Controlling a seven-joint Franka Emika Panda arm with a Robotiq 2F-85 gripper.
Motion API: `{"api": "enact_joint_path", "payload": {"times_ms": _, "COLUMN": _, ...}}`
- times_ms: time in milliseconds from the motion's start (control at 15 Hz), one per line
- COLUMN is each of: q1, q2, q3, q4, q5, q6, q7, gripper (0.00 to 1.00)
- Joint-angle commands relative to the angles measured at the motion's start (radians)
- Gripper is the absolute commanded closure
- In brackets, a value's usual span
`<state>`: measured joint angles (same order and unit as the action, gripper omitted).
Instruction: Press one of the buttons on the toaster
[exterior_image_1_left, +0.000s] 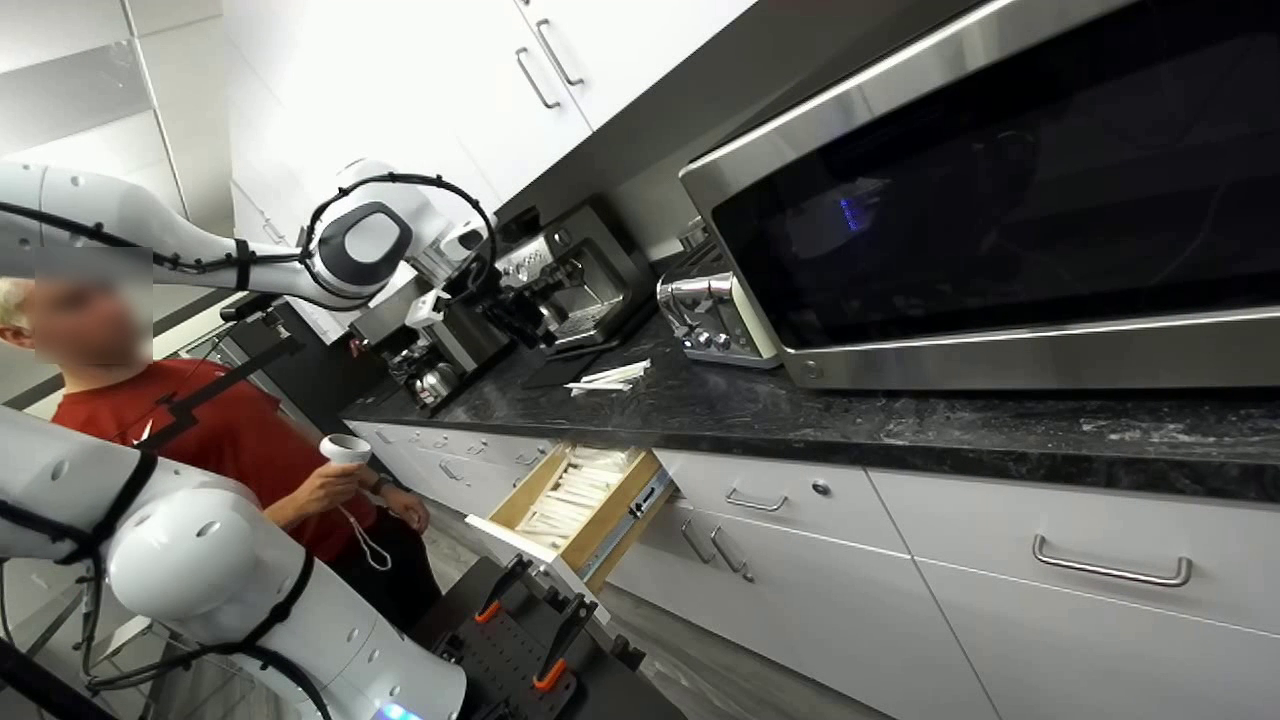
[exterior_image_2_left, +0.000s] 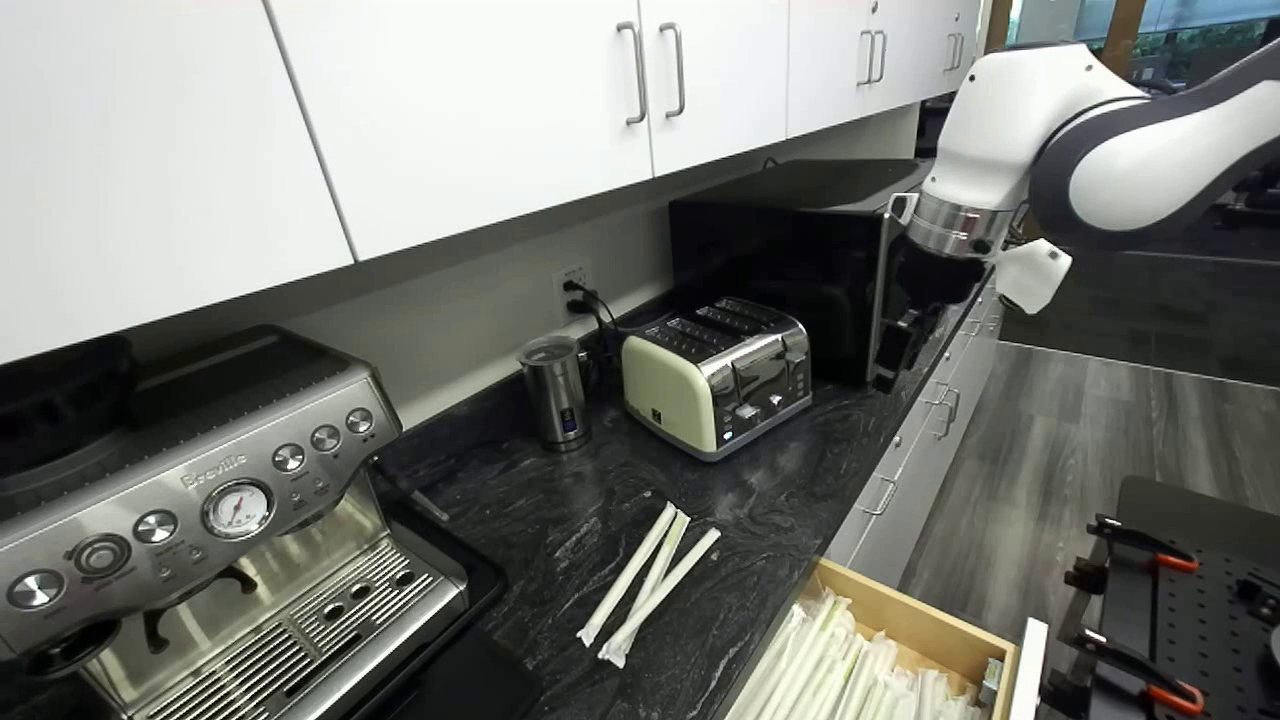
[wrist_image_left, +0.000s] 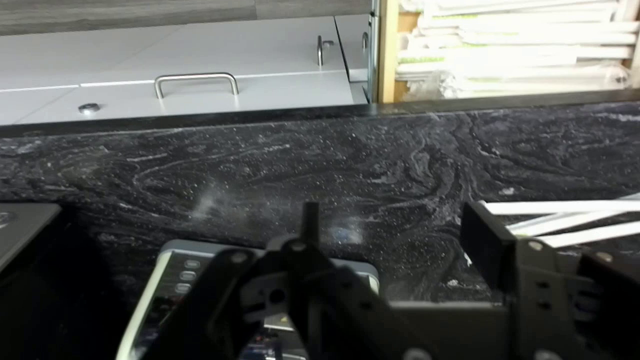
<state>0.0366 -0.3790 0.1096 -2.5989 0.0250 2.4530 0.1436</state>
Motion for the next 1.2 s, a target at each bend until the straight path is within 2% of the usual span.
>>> {"api": "enact_joint_path", "payload": {"times_ms": 0, "q1": -0.016, "q2": 0.139, "q3": 0.111, "q4": 0.159, "q5": -0.072, "q6": 0.023, "q7": 0.228, "gripper": 0.58}}
{"api": "enact_joint_path", "payload": {"times_ms": 133, "q1": -0.038, "q2": 0.217, "q3": 0.157, "q4": 0.229, "q5": -0.164, "q6": 0.070, "q7": 0.359, "gripper": 0.73}}
{"api": "enact_joint_path", "payload": {"times_ms": 267, "q1": -0.060, "q2": 0.280, "q3": 0.155, "q4": 0.257, "q5": -0.289, "q6": 0.131, "q7": 0.443, "gripper": 0.88}}
{"api": "enact_joint_path", "payload": {"times_ms": 400, "q1": -0.060, "q2": 0.354, "q3": 0.124, "q4": 0.290, "q5": -0.392, "q6": 0.169, "q7": 0.488, "gripper": 1.00}}
{"api": "enact_joint_path", "payload": {"times_ms": 533, "q1": -0.045, "q2": 0.421, "q3": 0.076, "q4": 0.314, "q5": -0.432, "q6": 0.197, "q7": 0.484, "gripper": 1.00}}
{"api": "enact_joint_path", "payload": {"times_ms": 867, "q1": 0.019, "q2": 0.552, "q3": -0.011, "q4": 0.347, "q5": -0.394, "q6": 0.262, "q7": 0.412, "gripper": 1.00}}
{"api": "enact_joint_path", "payload": {"times_ms": 933, "q1": 0.034, "q2": 0.504, "q3": -0.025, "q4": 0.313, "q5": -0.386, "q6": 0.241, "q7": 0.421, "gripper": 0.99}}
{"api": "enact_joint_path", "payload": {"times_ms": 1133, "q1": 0.054, "q2": 0.548, "q3": -0.044, "q4": 0.331, "q5": -0.381, "q6": 0.252, "q7": 0.415, "gripper": 0.99}}
